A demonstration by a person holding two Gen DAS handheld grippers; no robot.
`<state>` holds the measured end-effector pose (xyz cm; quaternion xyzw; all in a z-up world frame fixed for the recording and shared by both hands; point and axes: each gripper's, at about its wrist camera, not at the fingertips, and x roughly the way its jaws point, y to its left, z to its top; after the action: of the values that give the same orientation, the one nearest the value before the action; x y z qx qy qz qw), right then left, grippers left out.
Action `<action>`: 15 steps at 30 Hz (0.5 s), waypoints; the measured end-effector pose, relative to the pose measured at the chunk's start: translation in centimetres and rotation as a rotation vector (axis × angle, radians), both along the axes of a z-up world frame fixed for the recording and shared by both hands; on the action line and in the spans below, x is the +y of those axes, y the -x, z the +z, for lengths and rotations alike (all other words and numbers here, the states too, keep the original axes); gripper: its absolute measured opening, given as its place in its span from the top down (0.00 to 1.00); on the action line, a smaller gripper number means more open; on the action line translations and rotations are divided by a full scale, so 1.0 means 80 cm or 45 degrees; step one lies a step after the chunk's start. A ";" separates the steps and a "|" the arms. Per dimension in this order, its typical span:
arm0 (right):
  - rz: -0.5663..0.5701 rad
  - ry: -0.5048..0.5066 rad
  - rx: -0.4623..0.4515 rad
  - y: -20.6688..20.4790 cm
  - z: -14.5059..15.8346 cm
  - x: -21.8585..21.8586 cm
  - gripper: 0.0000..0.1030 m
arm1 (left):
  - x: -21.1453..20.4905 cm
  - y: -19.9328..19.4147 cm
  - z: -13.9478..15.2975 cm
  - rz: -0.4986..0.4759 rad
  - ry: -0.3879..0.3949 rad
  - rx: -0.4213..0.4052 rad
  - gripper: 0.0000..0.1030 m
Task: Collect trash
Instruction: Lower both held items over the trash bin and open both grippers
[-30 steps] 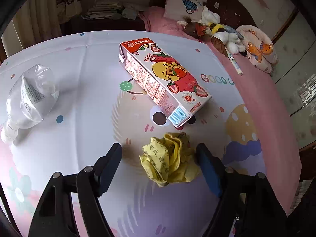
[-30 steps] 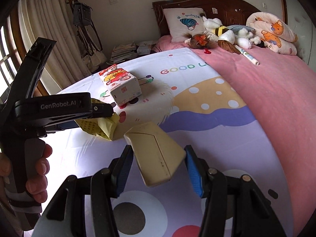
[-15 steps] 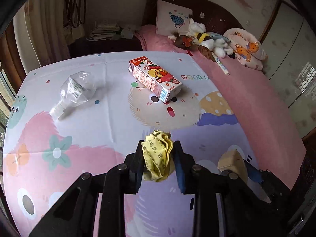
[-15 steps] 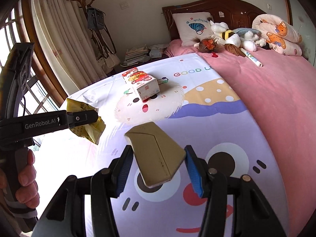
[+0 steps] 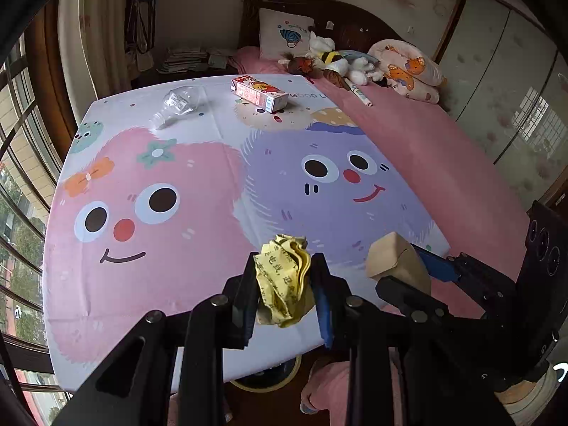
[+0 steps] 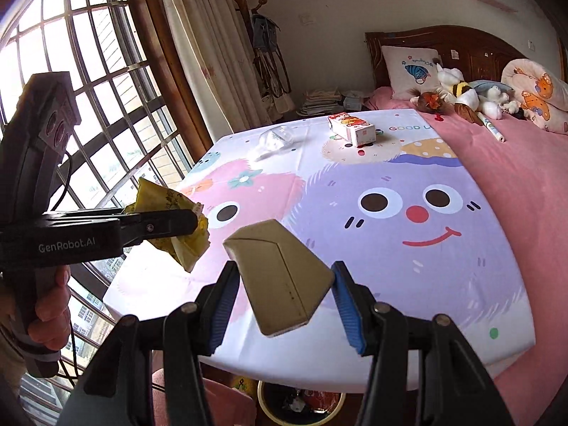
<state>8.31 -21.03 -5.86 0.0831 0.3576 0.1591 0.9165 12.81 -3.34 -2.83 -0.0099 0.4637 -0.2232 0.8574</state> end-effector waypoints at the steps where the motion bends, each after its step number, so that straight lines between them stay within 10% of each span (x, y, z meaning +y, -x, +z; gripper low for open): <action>1: 0.016 0.000 0.002 0.014 -0.002 0.004 0.49 | 0.004 0.016 -0.007 -0.003 0.000 0.011 0.75; 15: 0.044 0.082 0.260 0.103 -0.168 0.040 0.48 | 0.014 0.147 -0.206 -0.022 -0.112 0.090 0.74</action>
<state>0.07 -17.79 -19.33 0.0631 0.4556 0.1541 0.8745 1.08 -2.23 -19.30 0.0240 0.5032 -0.2093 0.8381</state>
